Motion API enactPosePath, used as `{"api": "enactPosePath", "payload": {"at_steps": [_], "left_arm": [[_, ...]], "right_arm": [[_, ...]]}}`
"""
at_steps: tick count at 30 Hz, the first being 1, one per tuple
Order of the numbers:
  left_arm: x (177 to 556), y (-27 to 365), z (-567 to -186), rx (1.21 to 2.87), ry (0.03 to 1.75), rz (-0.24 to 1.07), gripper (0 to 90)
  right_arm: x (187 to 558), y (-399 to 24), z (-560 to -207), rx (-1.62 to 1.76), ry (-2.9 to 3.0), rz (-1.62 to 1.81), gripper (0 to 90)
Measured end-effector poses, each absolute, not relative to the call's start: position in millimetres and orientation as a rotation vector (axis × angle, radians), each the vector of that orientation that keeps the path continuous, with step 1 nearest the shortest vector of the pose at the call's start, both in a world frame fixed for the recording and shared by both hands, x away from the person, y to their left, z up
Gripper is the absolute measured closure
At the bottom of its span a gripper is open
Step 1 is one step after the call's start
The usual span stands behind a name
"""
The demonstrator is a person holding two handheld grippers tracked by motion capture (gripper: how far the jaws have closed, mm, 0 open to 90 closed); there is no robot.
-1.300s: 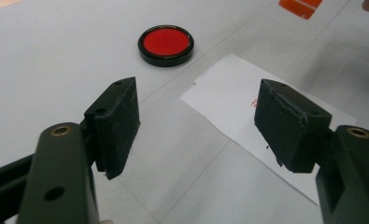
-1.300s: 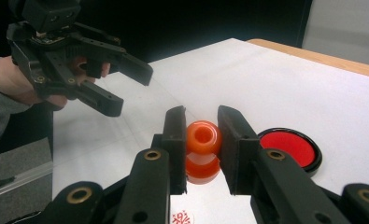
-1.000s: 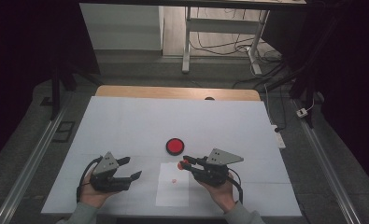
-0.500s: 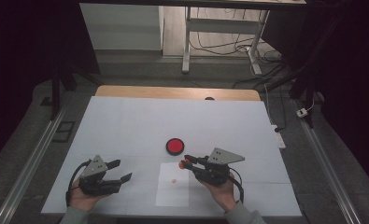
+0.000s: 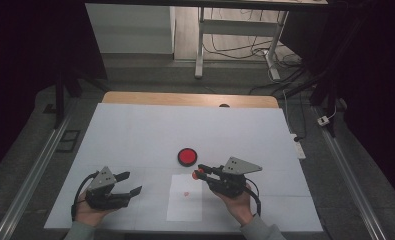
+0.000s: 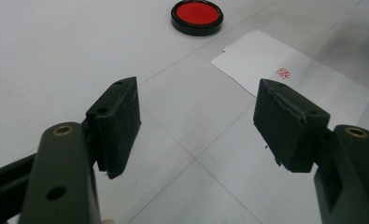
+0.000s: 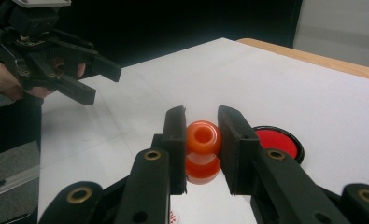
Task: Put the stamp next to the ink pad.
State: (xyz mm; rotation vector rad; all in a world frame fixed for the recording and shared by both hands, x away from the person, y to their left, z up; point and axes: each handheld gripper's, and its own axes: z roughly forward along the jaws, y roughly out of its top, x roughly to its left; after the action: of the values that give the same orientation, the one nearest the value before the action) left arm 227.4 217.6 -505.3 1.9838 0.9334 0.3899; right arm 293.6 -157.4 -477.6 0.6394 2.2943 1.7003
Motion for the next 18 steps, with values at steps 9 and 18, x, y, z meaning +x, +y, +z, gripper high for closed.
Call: {"api": "enactPosePath", "payload": {"at_steps": [9, 18], "left_arm": [[229, 215, -507, 1.995, 0.935, 0.381, 31.9], [228, 215, -507, 1.997, 0.933, 0.379, 31.9]], "right_arm": [[304, -163, -476, 0.667, 2.273, 1.682, 72.5], [316, -167, -477, 0.705, 2.257, 1.637, 72.5]]}}
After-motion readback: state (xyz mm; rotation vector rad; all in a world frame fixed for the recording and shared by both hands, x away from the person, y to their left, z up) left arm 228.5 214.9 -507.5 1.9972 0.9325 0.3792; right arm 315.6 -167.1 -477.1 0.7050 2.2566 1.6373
